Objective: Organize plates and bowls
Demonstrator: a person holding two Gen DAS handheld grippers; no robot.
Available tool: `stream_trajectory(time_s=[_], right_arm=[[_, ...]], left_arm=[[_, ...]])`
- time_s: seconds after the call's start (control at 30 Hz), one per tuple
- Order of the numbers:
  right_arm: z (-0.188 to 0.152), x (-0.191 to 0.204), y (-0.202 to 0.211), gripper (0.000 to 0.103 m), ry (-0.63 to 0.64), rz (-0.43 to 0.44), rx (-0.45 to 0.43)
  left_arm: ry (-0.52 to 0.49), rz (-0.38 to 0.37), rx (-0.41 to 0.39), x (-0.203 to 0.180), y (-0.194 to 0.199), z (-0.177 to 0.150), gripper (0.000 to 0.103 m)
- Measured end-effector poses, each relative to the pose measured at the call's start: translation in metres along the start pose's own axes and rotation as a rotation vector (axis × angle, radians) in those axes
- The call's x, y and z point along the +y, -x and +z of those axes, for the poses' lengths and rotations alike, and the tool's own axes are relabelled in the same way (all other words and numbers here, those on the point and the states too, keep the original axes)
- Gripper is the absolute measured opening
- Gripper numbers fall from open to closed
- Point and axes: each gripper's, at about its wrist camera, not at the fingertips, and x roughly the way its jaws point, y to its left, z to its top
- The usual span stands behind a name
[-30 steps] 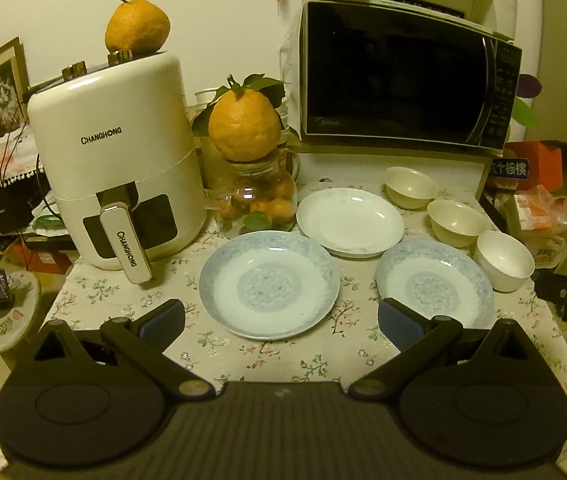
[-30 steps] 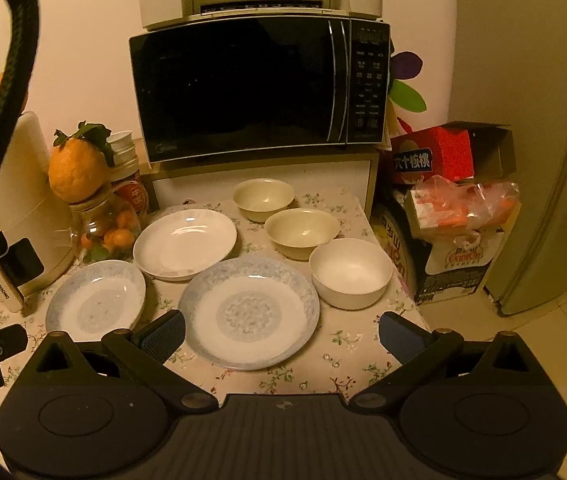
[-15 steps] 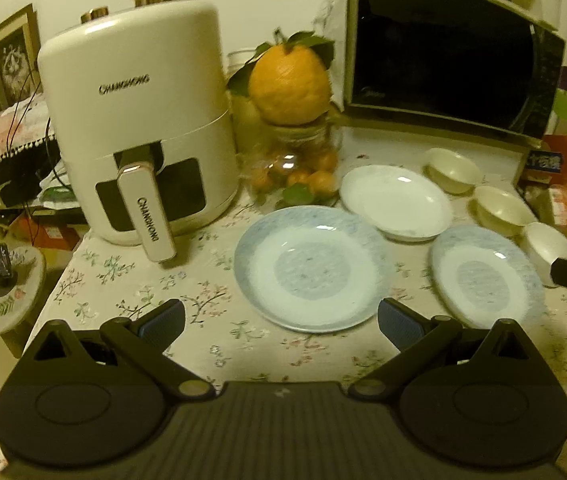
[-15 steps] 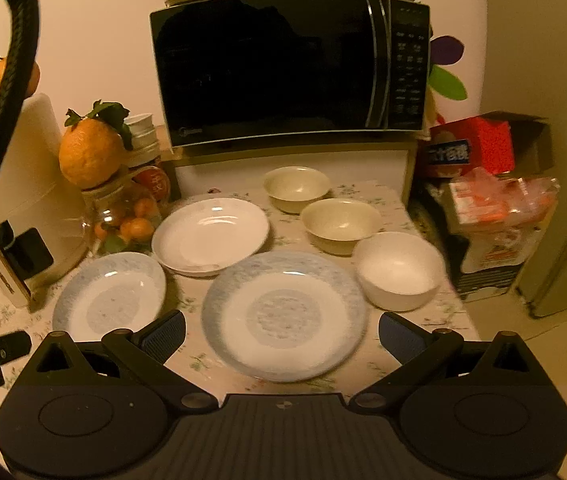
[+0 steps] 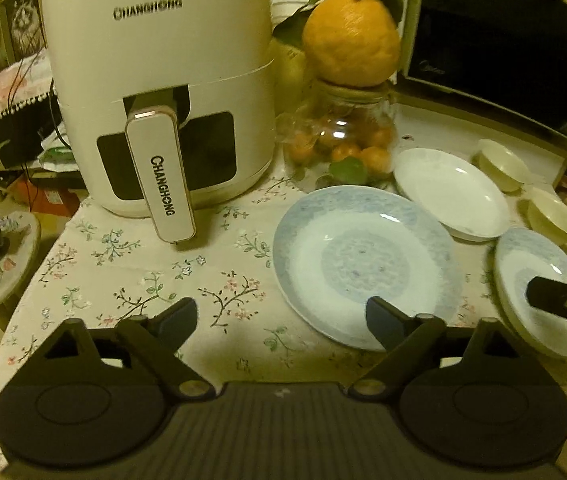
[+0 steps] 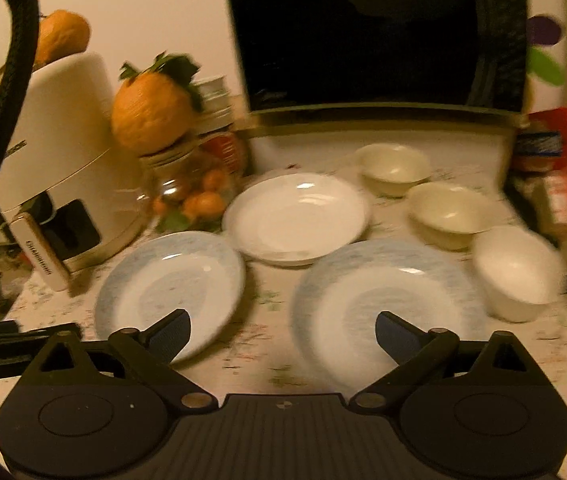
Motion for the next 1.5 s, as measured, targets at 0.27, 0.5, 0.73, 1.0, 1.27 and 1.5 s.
stream_trajectory(time_s=[0.27,0.5,0.73,1.0,1.27,1.5], right_arm=[[0.008,0.023,-0.053,0.073,0.006,0.106,0.055],[0.005,0.026,-0.089,0.061,-0.038,0.093,0.107],[0.005,0.021,-0.107,0.041,-0.105,0.099,0.121],[0.006,0.025,-0.114,0.025,-0.101,0.103,0.114],[0.006,0.017,-0.118,0.017,-0.140,0.112,0.099],[0.006,0.015,-0.111,0.012,-0.160,0.119,0.086]], left_arm=[[0.075,-0.056,0.020,0.019,-0.037,0.012,0.059],[0.066,-0.073,0.055,0.017,-0.067,0.016,0.048],[0.070,-0.105,0.055,0.017,-0.086,0.023,0.037],[0.083,-0.140,0.033,0.015,-0.089,0.029,0.020],[0.121,-0.174,0.007,0.022,-0.089,0.027,0.014],[0.148,-0.193,-0.002,0.029,-0.073,0.024,0.010]])
